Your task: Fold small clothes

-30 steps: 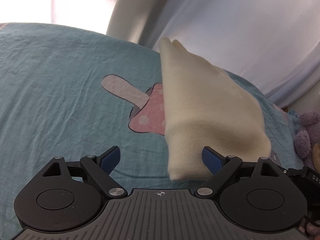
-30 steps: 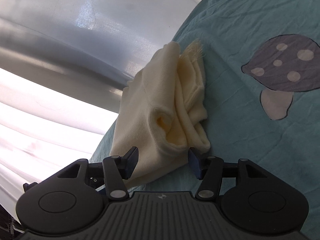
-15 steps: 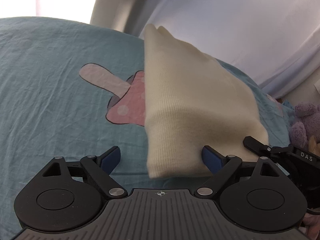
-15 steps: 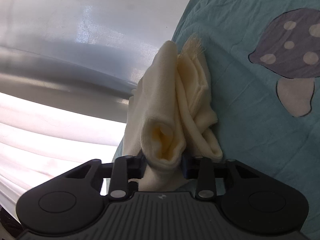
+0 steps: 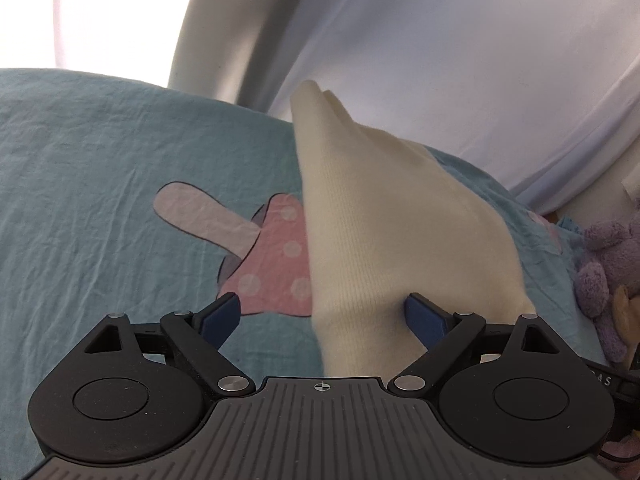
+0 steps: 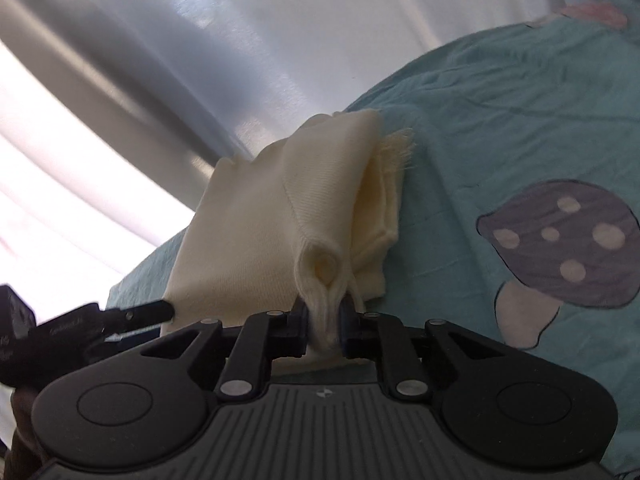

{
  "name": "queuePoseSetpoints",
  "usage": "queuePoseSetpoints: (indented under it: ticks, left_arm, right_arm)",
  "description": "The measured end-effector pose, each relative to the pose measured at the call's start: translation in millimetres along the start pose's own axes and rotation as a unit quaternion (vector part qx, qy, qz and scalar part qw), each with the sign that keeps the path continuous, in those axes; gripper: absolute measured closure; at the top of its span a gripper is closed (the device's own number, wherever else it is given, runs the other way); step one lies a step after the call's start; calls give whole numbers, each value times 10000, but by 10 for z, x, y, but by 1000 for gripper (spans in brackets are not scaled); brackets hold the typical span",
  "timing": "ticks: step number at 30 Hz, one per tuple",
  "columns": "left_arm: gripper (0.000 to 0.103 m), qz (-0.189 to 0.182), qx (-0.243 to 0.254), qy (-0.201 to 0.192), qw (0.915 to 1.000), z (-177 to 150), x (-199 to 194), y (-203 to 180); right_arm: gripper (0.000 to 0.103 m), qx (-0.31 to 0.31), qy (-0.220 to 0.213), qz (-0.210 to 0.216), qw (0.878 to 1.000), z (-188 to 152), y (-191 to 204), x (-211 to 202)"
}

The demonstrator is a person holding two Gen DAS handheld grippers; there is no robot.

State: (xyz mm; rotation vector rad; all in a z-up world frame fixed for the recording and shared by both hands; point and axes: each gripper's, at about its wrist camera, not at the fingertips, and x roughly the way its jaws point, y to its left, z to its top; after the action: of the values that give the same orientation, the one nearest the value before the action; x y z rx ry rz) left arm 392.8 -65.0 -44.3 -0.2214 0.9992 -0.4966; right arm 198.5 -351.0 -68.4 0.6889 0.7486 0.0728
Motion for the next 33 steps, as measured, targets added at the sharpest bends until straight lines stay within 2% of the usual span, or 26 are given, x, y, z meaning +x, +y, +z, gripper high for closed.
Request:
queuePoseSetpoints:
  ticks: [2, 3, 4, 5, 7, 11, 15, 23, 25, 26, 27, 30, 33]
  left_arm:
    - [12, -203, -33, -29, 9998, 73, 56, 32]
    - [14, -220, -57, -35, 9997, 104, 80, 46]
    - [14, -244, -92, -46, 9996, 129, 105, 49]
    - [14, -328, -123, -39, 9994, 161, 140, 62]
    - [16, -586, -189, 104, 9981, 216, 252, 65]
    - [22, -956, -371, 270, 9944, 279, 447, 131]
    - [33, -1137, -397, 271, 9924, 311, 522, 112]
    - [37, -1111, -275, 82, 9934, 292, 569, 33]
    - [42, -1050, -232, 13, 9942, 284, 561, 27]
    - [45, -1000, -207, -29, 9948, 275, 554, 19]
    - [50, -959, -166, -94, 9952, 265, 539, -2]
    - [60, -886, -128, -242, 9957, 241, 451, -42]
    - [63, -867, -73, -398, 9954, 216, 321, -94]
  right_arm:
    - [70, -110, -4, 82, 9999, 81, 1, -93]
    - [54, -148, -118, 30, 9998, 163, -16, -132]
    - [43, -164, -249, -58, 9995, 223, -24, -172]
    - [41, -134, -342, -86, 9993, 290, -66, -217]
    - [34, 32, -325, 131, 9994, 439, -160, -173]
    - [34, 381, 61, 389, 9985, 635, -321, 136]
    - [33, 774, 247, 789, 9936, 704, -444, 391]
    - [33, 464, 462, 1110, 9917, 780, -301, 611]
    - [40, 418, 480, 1119, 9917, 781, -273, 669]
    - [53, 432, 489, 1139, 9913, 775, -262, 687]
    - [61, 408, 493, 1136, 9915, 765, -242, 702]
    - [68, 228, 461, 1025, 9934, 752, -136, 735]
    - [72, 215, 427, 1084, 9930, 765, -48, 652]
